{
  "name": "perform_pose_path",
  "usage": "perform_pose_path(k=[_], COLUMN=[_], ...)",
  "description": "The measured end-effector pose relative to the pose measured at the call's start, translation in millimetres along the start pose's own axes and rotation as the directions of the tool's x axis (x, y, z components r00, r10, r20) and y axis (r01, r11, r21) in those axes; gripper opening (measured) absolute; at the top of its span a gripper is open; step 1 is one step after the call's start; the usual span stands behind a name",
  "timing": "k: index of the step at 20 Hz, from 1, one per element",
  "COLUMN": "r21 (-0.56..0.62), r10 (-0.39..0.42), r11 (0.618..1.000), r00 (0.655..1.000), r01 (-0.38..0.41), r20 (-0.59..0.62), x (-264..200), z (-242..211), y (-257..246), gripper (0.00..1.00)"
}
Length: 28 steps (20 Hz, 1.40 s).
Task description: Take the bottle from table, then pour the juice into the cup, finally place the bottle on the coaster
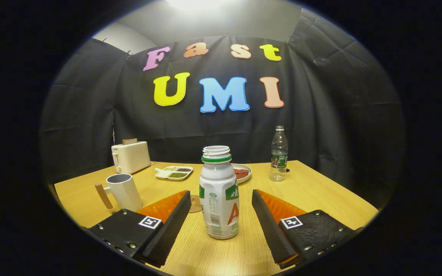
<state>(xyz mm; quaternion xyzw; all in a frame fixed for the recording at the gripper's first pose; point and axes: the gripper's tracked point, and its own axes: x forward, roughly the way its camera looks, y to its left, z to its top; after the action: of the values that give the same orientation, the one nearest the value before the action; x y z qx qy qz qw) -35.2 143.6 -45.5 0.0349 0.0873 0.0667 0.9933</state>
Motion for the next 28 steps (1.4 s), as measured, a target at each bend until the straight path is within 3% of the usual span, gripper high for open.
perform_pose_path(k=[7, 8, 11, 13, 23, 24, 28], r21=[0.009, 0.008, -0.008, -0.011, -0.012, -0.013, -0.019], r10=[-0.007, -0.009, -0.024, -0.029, -0.049, -0.057, -0.07], r11=[1.0, 1.0, 1.0, 1.0, 0.999, 0.998, 0.997], r00=[0.999, 0.999, 0.999, 0.998, 0.998, 0.998, 0.996], r01=[0.007, 0.009, 0.023, 0.029, 0.048, 0.057, 0.07], r20=[-0.038, -0.039, -0.049, -0.048, -0.045, -0.039, -0.047], x=[30.5, 32.8, 37.2, 42.1, 41.9, 42.4, 42.0], z=[-16.5, -16.2, -18.2, -19.1, -21.0, -20.6, -20.8], y=[6.0, 5.9, 5.6, 4.0, 2.5, 1.6, 2.9], gripper=[0.97, 0.9, 0.9, 0.76, 0.67, 0.62, 0.62])
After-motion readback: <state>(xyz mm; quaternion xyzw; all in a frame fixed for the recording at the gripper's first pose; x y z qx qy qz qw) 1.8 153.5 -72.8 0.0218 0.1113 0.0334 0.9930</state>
